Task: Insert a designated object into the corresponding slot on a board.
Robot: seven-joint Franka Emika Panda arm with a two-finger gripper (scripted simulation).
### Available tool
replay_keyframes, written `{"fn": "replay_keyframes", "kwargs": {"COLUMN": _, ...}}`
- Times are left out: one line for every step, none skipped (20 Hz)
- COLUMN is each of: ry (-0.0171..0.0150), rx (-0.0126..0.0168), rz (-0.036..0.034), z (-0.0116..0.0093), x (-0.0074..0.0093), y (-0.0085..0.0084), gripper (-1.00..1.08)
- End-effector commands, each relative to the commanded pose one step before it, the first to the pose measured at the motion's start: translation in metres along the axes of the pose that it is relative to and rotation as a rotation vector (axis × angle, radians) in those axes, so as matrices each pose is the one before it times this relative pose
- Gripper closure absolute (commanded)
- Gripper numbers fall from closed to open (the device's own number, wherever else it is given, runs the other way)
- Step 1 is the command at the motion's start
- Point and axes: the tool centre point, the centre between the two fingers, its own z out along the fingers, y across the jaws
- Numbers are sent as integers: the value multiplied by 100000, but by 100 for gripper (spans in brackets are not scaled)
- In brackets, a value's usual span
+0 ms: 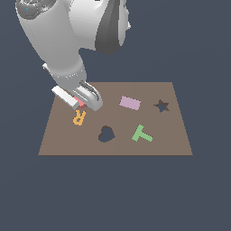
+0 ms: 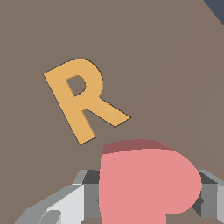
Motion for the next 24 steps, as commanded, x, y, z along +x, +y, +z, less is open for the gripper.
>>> {"fn": "replay_keyframes", "kwargs": {"ry": 49, "rx": 12, "rz": -8068, "z": -90, "x": 919, "y": -834, "gripper": 108}}
{"fn": "replay_keyframes", "kwargs": {"ry": 2, "rx": -2, "rz": -3641, "z": -29, "x": 416, "y": -371, "gripper": 108}}
{"fn": "replay_keyframes", "kwargs": {"ry": 2, "rx": -1, "rz": -3844, "z": -31, "x": 439, "y": -393, "gripper": 108}}
{"fn": "replay_keyframes", "kwargs": {"ry": 2, "rx": -1, "rz": -4049, "z": -32, "x": 462, "y": -416, "gripper": 108}}
{"fn": "replay_keyframes", "kwargs": {"ry": 2, "rx": 0, "rz": -4256, "z": -34, "x": 484, "y": -440, "gripper": 108}}
{"fn": "replay_keyframes", "kwargs": {"ry": 1, "rx": 1, "rz": -4466, "z": -35, "x": 507, "y": -464, "gripper": 108}}
{"fn": "replay_keyframes", "kwargs": {"ry": 1, "rx": 1, "rz": -4677, "z": -37, "x": 530, "y": -489, "gripper": 108}}
{"fn": "replay_keyframes", "kwargs": {"ry": 1, "rx": 2, "rz": -4889, "z": -38, "x": 553, "y": -515, "gripper": 108}}
{"fn": "replay_keyframes", "kwargs": {"ry": 0, "rx": 3, "rz": -4922, "z": -38, "x": 556, "y": -521, "gripper": 108}}
{"fn": "replay_keyframes", "kwargs": {"ry": -1, "rx": 4, "rz": -4759, "z": -36, "x": 537, "y": -506, "gripper": 108}}
{"fn": "replay_keyframes", "kwargs": {"ry": -1, "rx": 4, "rz": -4596, "z": -35, "x": 518, "y": -491, "gripper": 108}}
{"fn": "replay_keyframes", "kwargs": {"ry": -2, "rx": 4, "rz": -4431, "z": -33, "x": 500, "y": -476, "gripper": 108}}
{"fn": "replay_keyframes", "kwargs": {"ry": -2, "rx": 5, "rz": -4269, "z": -31, "x": 481, "y": -461, "gripper": 108}}
{"fn": "replay_keyframes", "kwargs": {"ry": -3, "rx": 5, "rz": -4105, "z": -30, "x": 462, "y": -445, "gripper": 108}}
{"fn": "replay_keyframes", "kwargs": {"ry": -4, "rx": 5, "rz": -3938, "z": -28, "x": 443, "y": -429, "gripper": 108}}
{"fn": "replay_keyframes", "kwargs": {"ry": -4, "rx": 6, "rz": -3766, "z": -27, "x": 423, "y": -412, "gripper": 108}}
{"fn": "replay_keyframes", "kwargs": {"ry": -5, "rx": 6, "rz": -3592, "z": -25, "x": 403, "y": -395, "gripper": 108}}
{"fn": "replay_keyframes", "kwargs": {"ry": -5, "rx": 6, "rz": -3412, "z": -23, "x": 382, "y": -377, "gripper": 108}}
{"fn": "replay_keyframes", "kwargs": {"ry": -6, "rx": 6, "rz": -3229, "z": -21, "x": 361, "y": -358, "gripper": 108}}
{"fn": "replay_keyframes", "kwargs": {"ry": -6, "rx": 6, "rz": -3045, "z": -20, "x": 341, "y": -340, "gripper": 108}}
{"fn": "replay_keyframes", "kwargs": {"ry": -6, "rx": 6, "rz": -2861, "z": -18, "x": 320, "y": -320, "gripper": 108}}
{"fn": "replay_keyframes", "kwargs": {"ry": -6, "rx": 6, "rz": -2680, "z": -17, "x": 299, "y": -301, "gripper": 108}}
{"fn": "replay_keyframes", "kwargs": {"ry": -7, "rx": 7, "rz": -2498, "z": -15, "x": 277, "y": -283, "gripper": 108}}
{"fn": "replay_keyframes", "kwargs": {"ry": -7, "rx": 7, "rz": -2314, "z": -13, "x": 256, "y": -265, "gripper": 108}}
